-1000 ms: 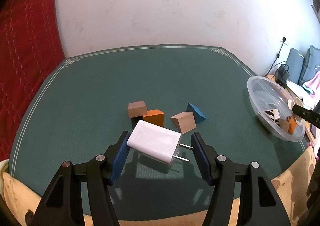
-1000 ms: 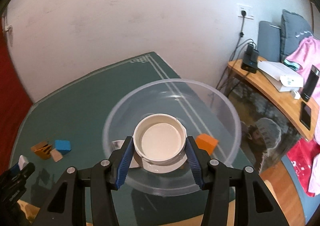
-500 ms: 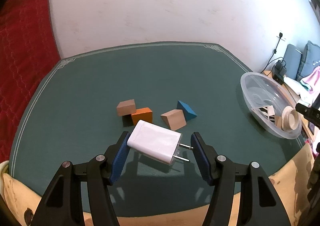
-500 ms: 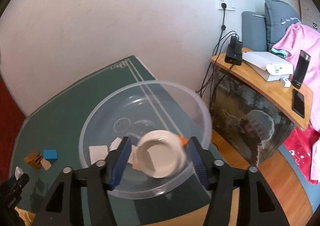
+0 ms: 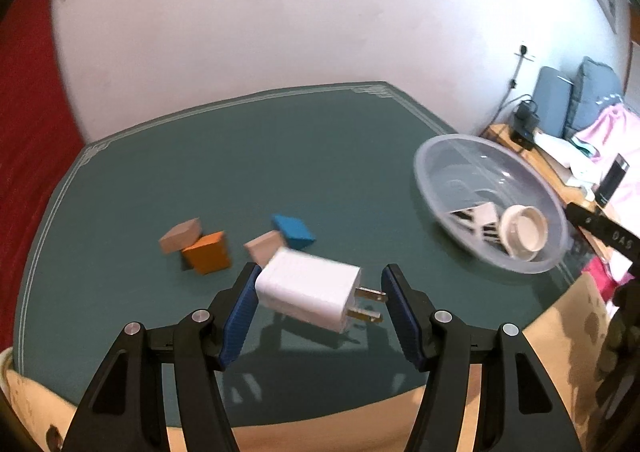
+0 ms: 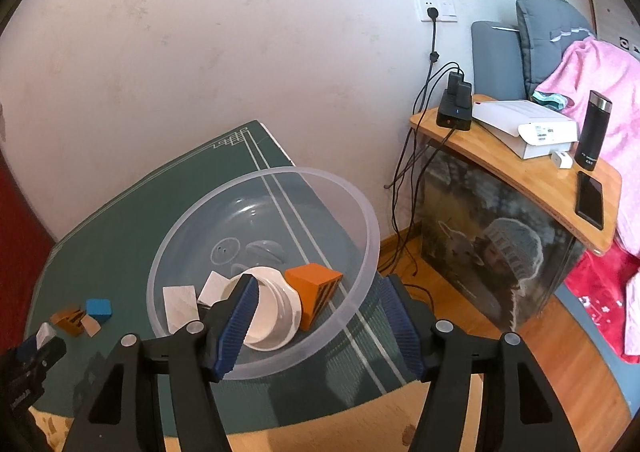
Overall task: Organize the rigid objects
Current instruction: 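Carry the white bowl into the clear basin with the right gripper while the left carries the charger there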
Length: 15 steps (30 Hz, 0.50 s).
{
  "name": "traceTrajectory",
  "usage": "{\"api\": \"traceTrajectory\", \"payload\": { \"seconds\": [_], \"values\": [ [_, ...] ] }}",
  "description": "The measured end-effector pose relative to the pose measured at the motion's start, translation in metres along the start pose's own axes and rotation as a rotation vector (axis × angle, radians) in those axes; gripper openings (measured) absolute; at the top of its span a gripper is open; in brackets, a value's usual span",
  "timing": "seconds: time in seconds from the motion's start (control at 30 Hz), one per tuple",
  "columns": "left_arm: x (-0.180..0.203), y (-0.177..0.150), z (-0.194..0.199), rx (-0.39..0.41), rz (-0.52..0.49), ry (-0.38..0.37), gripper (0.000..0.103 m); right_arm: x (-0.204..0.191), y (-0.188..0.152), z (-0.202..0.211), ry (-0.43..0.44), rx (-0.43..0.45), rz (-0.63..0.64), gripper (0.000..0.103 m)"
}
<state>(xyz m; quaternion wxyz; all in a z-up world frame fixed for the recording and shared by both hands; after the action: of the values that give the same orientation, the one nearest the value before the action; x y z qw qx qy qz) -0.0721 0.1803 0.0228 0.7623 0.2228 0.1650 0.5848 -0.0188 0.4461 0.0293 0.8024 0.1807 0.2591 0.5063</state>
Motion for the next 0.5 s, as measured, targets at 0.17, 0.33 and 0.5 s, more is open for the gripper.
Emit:
{"api": "traceTrajectory", "payload": {
  "seconds": [0.17, 0.33, 0.5],
  "values": [
    [0.023, 0.013, 0.005, 0.008, -0.029, -0.049, 0.063, 0.006, 0.000, 0.000, 0.022, 0.001, -0.014, 0.069],
    [0.053, 0.024, 0.004, 0.009, -0.066, -0.080, 0.063, 0.011, -0.002, -0.002, 0.042, 0.000, -0.022, 0.069],
    [0.083, 0.034, -0.002, 0.002, -0.108, -0.110, 0.063, 0.017, -0.004, -0.004, 0.055, -0.002, -0.041, 0.069]
  ]
}}
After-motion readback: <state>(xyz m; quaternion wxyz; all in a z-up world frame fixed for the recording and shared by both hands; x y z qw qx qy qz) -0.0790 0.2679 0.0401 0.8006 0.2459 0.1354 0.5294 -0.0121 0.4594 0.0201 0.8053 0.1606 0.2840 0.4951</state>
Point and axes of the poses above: each gripper's, at about its wrist camera, not at the fingertips, and z roughly against the way its jaws point, x to its right, y to its top, the point moved 9 cm from there along -z, roughly the way its jaws point, and after that the axes turned 14 degrees about -x, right-handed, at the moved point
